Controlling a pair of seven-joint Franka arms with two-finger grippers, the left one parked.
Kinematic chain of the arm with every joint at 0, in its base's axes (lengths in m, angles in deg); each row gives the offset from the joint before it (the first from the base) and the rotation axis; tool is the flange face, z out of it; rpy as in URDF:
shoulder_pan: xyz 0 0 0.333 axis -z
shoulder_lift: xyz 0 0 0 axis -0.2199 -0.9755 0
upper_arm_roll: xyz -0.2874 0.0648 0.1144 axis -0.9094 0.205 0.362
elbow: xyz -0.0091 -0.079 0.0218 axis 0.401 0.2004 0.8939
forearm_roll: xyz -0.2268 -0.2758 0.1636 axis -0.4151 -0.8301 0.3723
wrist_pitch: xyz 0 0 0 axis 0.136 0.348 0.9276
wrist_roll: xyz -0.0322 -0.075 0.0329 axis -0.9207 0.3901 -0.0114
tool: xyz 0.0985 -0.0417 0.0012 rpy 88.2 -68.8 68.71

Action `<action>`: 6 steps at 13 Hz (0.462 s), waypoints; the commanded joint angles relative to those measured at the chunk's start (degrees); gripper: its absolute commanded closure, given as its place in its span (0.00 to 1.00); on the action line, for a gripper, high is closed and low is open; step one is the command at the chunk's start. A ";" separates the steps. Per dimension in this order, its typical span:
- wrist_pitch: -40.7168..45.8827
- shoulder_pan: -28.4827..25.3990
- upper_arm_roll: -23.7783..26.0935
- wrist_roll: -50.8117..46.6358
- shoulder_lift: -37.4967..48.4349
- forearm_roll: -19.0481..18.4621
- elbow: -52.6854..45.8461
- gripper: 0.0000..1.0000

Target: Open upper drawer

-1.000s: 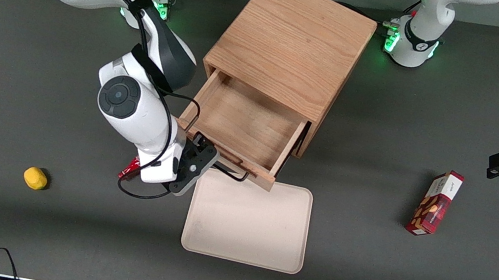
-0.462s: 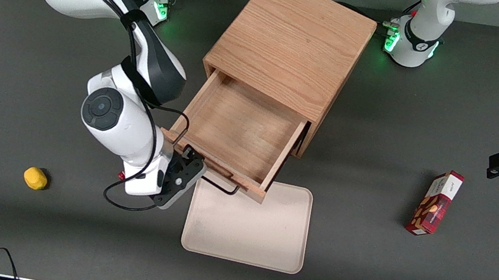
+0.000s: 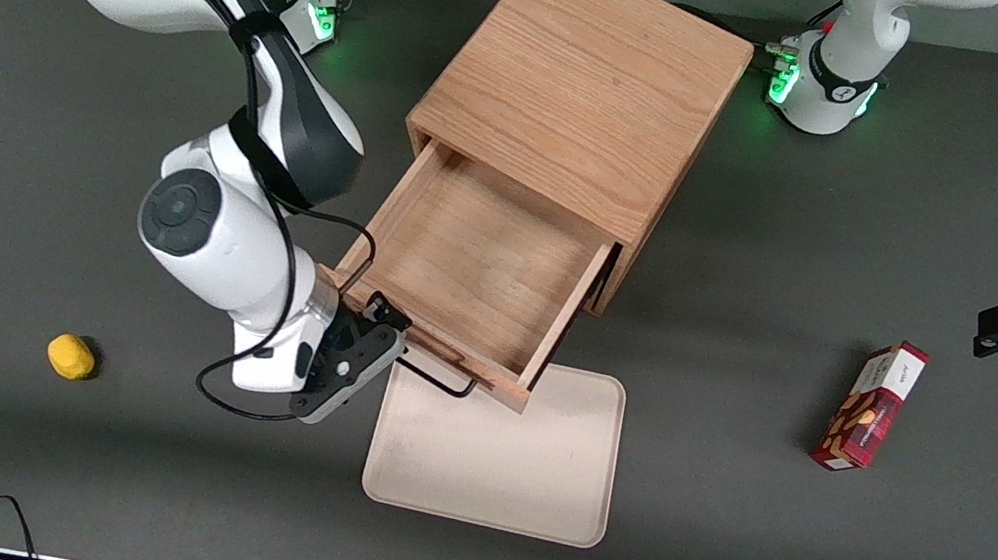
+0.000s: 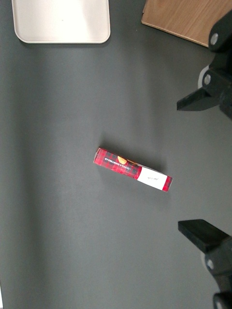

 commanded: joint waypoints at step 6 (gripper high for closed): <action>31.80 9.17 -5.14 -12.44 25.47 4.27 3.82 0.00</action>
